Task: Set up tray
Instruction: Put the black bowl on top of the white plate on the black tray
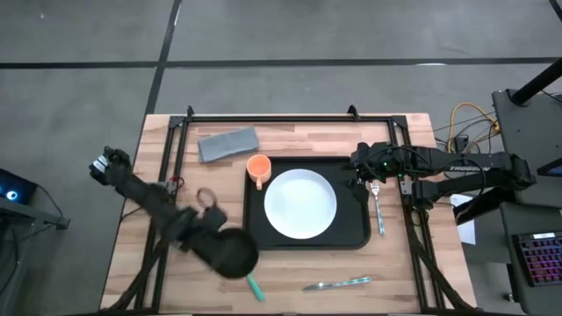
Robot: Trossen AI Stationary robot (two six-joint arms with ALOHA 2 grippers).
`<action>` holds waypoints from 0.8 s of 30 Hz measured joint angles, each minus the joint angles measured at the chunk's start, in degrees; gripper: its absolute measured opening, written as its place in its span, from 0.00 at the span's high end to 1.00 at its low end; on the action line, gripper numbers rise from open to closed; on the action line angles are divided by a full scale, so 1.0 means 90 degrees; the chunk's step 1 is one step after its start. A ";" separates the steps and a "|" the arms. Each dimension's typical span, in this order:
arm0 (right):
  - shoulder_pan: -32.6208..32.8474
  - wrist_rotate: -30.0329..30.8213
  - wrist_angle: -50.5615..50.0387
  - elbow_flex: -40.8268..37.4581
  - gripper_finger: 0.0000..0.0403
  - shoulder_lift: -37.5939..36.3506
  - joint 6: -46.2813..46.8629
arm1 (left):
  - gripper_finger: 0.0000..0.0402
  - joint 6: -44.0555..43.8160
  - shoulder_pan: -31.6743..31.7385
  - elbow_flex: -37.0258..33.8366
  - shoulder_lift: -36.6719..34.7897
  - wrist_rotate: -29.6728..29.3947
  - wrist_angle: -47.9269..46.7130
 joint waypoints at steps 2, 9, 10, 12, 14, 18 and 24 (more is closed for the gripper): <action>0.0000 0.0000 -0.0078 0.0000 0.40 -0.0039 -0.0001 | 1.00 0.0993 0.0711 0.0228 0.0000 -0.0019 0.0091; 0.0000 0.0000 -0.0195 0.0000 0.39 -0.0566 -0.0108 | 1.00 0.4112 0.3186 0.0247 0.0000 0.0474 0.1384; 0.0000 0.0000 -0.0253 0.0000 0.39 -0.0683 -0.0103 | 1.00 0.4425 0.3478 0.0205 0.0000 0.0611 0.1600; 0.0000 0.0000 -0.0337 0.0000 0.38 -0.0896 -0.0013 | 1.00 0.4850 0.3924 0.0114 0.0012 0.0811 0.1991; 0.0000 0.0000 -0.0463 0.0000 0.38 -0.1088 0.0056 | 1.00 0.5128 0.4309 0.0096 0.0121 0.1032 0.2160; 0.0000 0.0044 -0.0796 0.0000 0.38 -0.1379 0.0078 | 1.00 0.5562 0.4743 0.0331 0.0656 0.1325 0.2152; 0.0000 0.0219 -0.1005 0.0000 0.39 -0.1538 0.0219 | 1.00 0.6030 0.4922 0.1312 0.1721 0.1578 0.2119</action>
